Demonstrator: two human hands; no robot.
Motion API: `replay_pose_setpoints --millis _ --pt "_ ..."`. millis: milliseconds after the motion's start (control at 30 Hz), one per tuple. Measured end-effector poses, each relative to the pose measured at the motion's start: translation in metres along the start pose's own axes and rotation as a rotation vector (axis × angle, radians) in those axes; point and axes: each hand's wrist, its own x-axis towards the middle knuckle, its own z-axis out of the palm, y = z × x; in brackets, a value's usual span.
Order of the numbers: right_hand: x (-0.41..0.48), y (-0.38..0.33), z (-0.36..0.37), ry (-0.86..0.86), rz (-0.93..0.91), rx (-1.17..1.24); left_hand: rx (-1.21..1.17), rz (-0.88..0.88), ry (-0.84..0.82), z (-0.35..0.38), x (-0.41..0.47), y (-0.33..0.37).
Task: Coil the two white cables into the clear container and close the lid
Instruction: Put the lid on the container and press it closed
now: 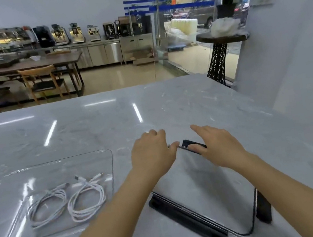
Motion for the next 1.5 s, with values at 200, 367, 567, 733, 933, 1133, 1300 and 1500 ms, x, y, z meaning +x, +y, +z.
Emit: replay_pose_setpoints --millis 200,367,567,733,933,1133,1300,1500 --pt "-0.018 0.057 0.027 -0.142 0.125 -0.031 0.038 -0.114 -0.135 0.068 -0.034 0.004" --pt "-0.020 0.070 0.047 -0.089 0.139 0.034 0.027 -0.230 -0.043 0.093 -0.055 0.001" --pt "-0.014 0.072 0.054 -0.108 0.205 0.140 -0.039 -0.424 0.055 0.094 -0.057 0.001" --pt "-0.012 0.078 0.053 -0.157 0.222 0.247 -0.037 -0.546 -0.006 0.089 -0.052 -0.007" --pt "-0.013 0.075 0.051 -0.054 0.285 0.333 -0.062 -0.588 -0.033 0.081 -0.047 -0.010" --pt "-0.003 0.074 0.019 0.126 0.272 0.689 -0.302 -0.577 0.246 0.052 -0.040 -0.009" --pt "0.009 0.070 -0.025 0.328 0.189 0.991 -0.670 -0.574 0.423 0.001 -0.026 0.012" --pt "0.003 0.050 -0.054 0.764 -0.059 1.171 -1.921 -0.748 0.255 -0.057 -0.024 0.002"
